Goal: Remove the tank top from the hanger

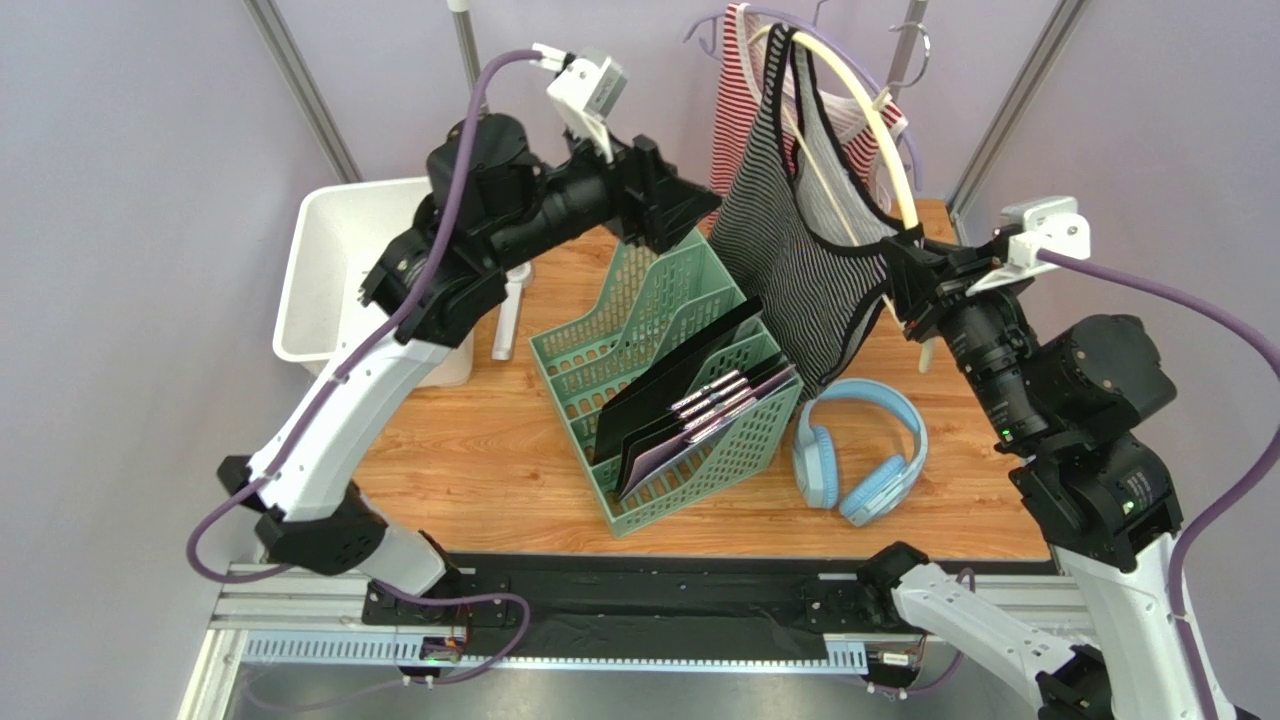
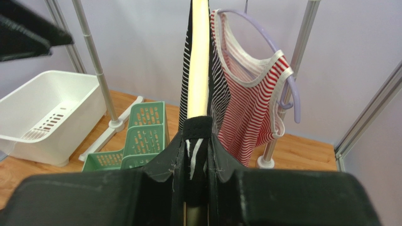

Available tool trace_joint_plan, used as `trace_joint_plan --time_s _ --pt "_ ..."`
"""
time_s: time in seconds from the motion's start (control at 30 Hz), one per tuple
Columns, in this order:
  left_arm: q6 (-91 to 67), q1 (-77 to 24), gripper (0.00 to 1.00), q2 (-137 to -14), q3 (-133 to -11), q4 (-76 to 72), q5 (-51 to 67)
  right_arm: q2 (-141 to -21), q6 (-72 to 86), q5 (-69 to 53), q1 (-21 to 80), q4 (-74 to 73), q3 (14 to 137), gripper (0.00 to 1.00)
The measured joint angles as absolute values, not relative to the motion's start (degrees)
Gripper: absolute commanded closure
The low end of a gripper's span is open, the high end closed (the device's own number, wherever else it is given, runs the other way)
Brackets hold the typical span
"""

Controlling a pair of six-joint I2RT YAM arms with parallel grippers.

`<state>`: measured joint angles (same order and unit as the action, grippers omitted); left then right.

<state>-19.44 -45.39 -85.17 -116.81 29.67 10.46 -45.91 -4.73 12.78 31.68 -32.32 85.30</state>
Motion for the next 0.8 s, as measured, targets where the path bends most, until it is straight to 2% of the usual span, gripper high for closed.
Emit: trace_joint_plan --time_s 0.27,0.8 --pt "-14.9 -45.63 0.25 -98.52 -131.44 29.19 5.65 -43.68 -2.04 9.76 31.68 -35.68 83.0 1.0" --pt "-13.43 -45.67 0.33 -103.61 -132.05 25.5 0.12 -39.51 0.62 6.35 31.68 -37.54 79.81 1.0"
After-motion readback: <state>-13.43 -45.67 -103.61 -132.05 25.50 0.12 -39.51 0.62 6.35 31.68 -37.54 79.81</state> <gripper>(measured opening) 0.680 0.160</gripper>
